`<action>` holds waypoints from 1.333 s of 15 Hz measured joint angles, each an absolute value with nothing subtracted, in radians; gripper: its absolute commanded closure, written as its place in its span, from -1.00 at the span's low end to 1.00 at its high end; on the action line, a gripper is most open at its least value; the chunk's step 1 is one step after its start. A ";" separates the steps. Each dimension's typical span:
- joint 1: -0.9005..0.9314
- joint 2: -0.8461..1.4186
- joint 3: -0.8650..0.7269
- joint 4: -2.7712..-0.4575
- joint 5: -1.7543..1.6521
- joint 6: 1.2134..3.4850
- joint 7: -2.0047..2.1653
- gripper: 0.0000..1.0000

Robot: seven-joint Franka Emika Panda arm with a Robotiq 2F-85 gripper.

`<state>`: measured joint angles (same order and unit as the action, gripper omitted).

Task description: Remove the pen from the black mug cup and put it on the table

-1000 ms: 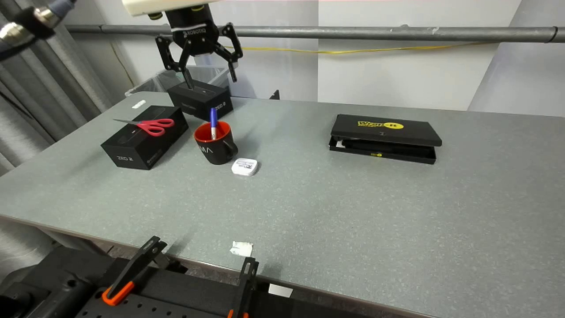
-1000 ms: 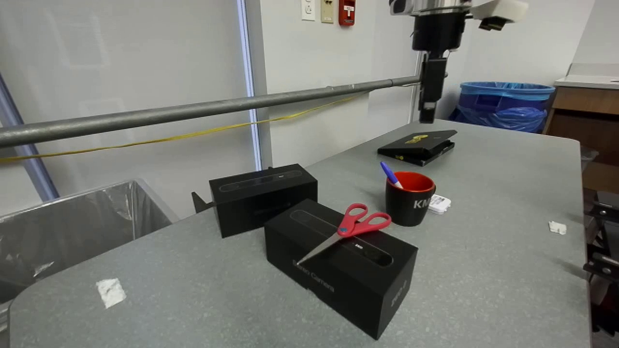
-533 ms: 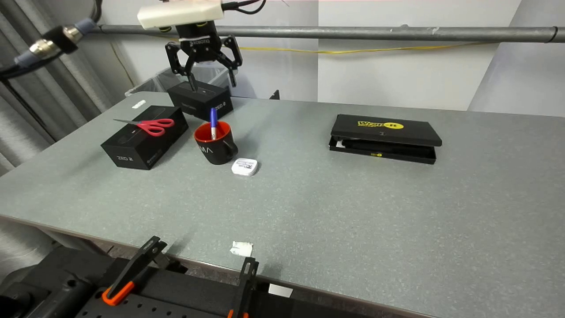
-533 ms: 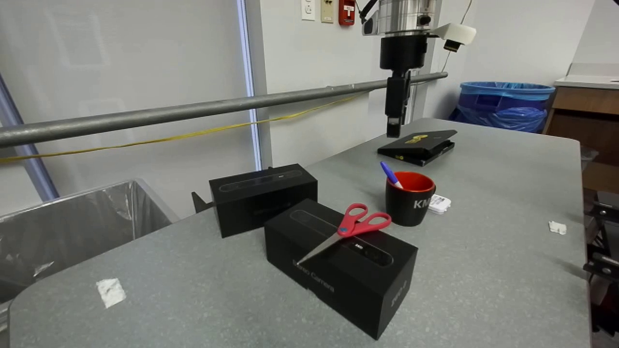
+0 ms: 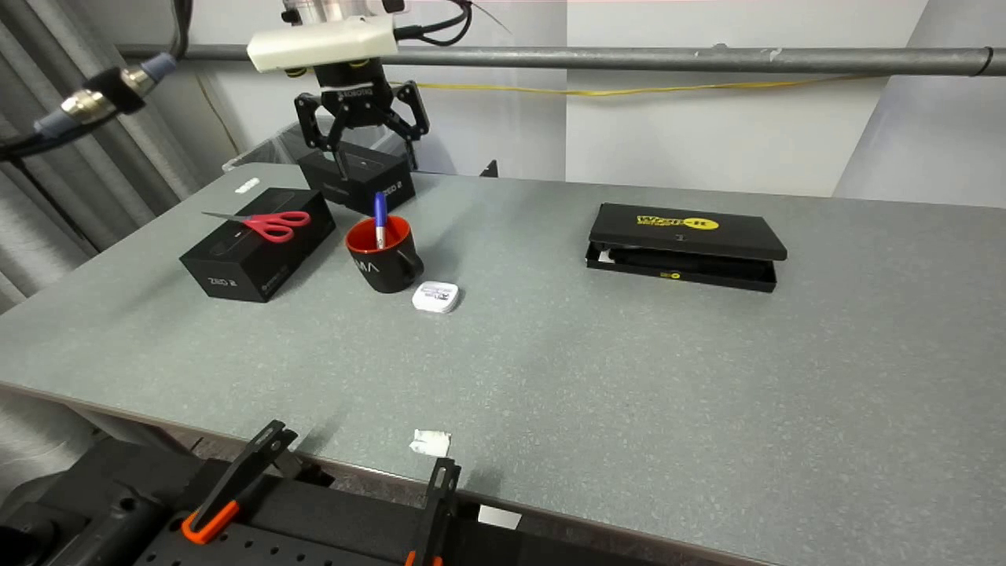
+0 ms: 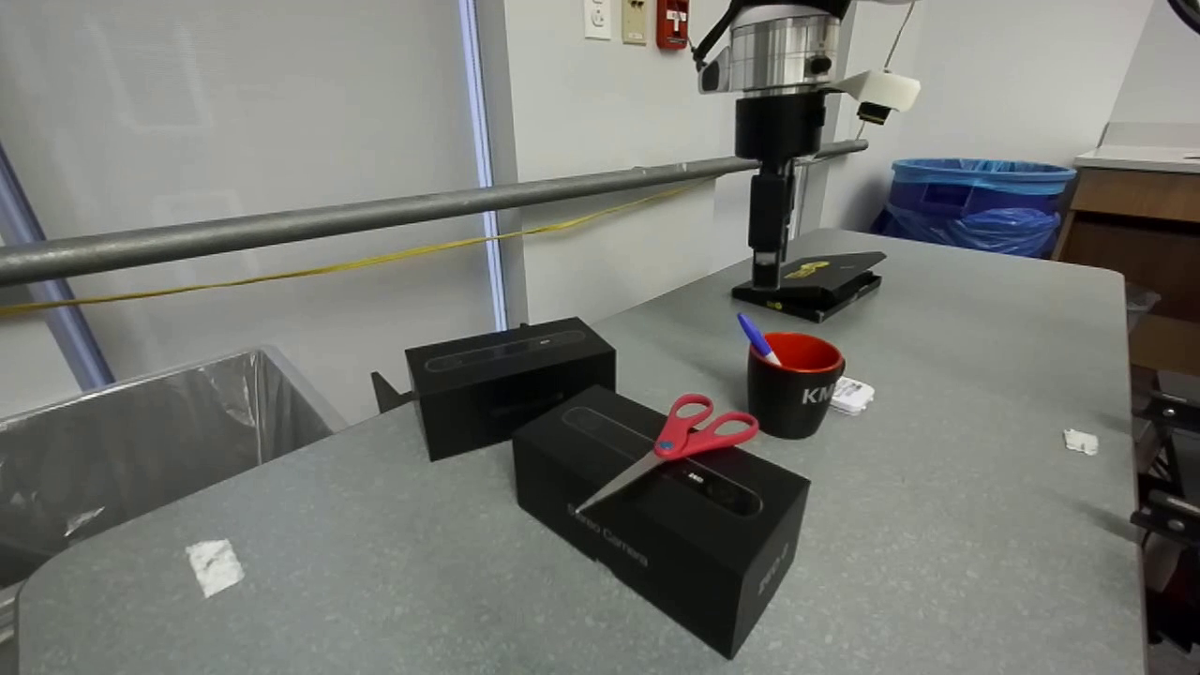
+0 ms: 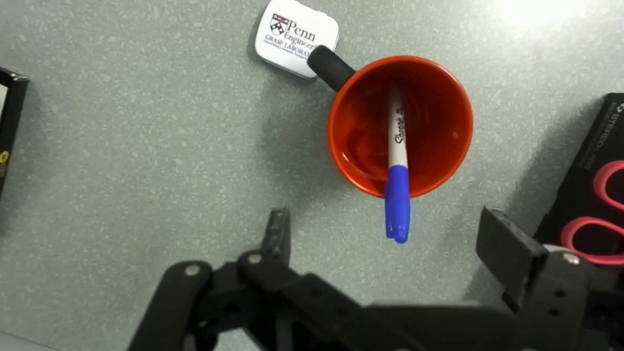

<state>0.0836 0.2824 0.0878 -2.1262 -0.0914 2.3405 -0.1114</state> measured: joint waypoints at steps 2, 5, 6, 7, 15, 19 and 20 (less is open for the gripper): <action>0.095 0.301 0.088 -2.125 -0.099 2.342 -0.104 -1.00; 0.113 0.323 0.088 -2.124 -0.123 2.344 -0.070 -1.00; 0.117 0.328 0.088 -2.123 -0.130 2.345 -0.057 -1.00; 0.121 0.333 0.087 -2.122 -0.135 2.345 -0.045 -1.00; 0.128 0.380 0.081 -2.093 -0.144 2.368 0.020 -1.00; 0.128 0.416 0.073 -2.065 -0.144 2.376 0.038 -0.37; 0.128 0.423 0.072 -2.058 -0.144 2.376 0.041 -0.21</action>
